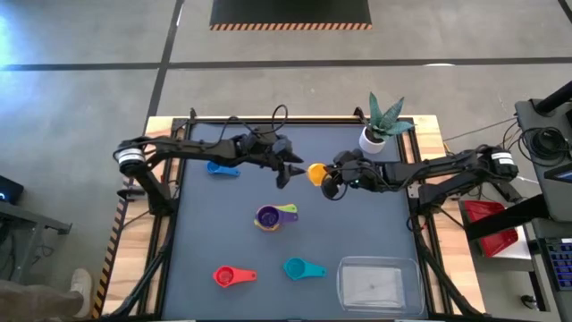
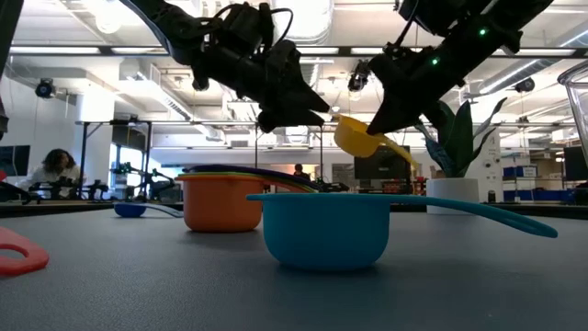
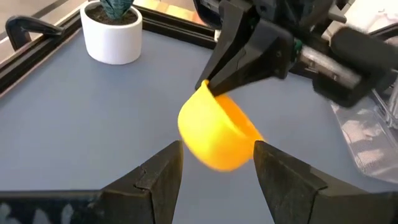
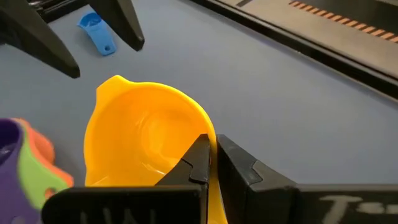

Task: Nest measuring cups in basket
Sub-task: Stack the yellow measuring cup on top of the purple measuring cup

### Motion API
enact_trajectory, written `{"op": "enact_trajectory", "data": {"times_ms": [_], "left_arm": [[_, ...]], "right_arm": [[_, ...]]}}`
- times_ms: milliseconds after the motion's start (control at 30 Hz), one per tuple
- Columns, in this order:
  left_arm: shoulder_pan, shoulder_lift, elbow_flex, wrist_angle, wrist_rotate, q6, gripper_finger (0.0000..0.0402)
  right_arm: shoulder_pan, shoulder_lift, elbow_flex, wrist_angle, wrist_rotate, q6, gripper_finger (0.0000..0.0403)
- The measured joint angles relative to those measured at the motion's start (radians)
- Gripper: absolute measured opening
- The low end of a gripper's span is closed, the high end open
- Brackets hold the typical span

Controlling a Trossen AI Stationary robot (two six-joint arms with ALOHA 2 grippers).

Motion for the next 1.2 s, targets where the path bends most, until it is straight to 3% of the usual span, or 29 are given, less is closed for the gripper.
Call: {"op": "enact_trajectory", "data": {"times_ms": [267,633,1200], "left_arm": [[-0.002,-0.098,-0.008,-0.142,0.007,-0.007,0.0181],[-0.012,-0.228,-0.086,-0.134,0.008,-0.034,0.0181],[-0.015,-0.234,-0.196,0.015,0.02,-0.037,0.0181]], "right_arm": [[0.01,-0.116,-0.001,-0.092,-0.014,0.039,0.0008],[0.062,-0.172,-0.078,-0.1,-0.014,0.121,0.0008],[0.062,-0.159,-0.154,0.017,-0.024,0.141,0.0008]]}}
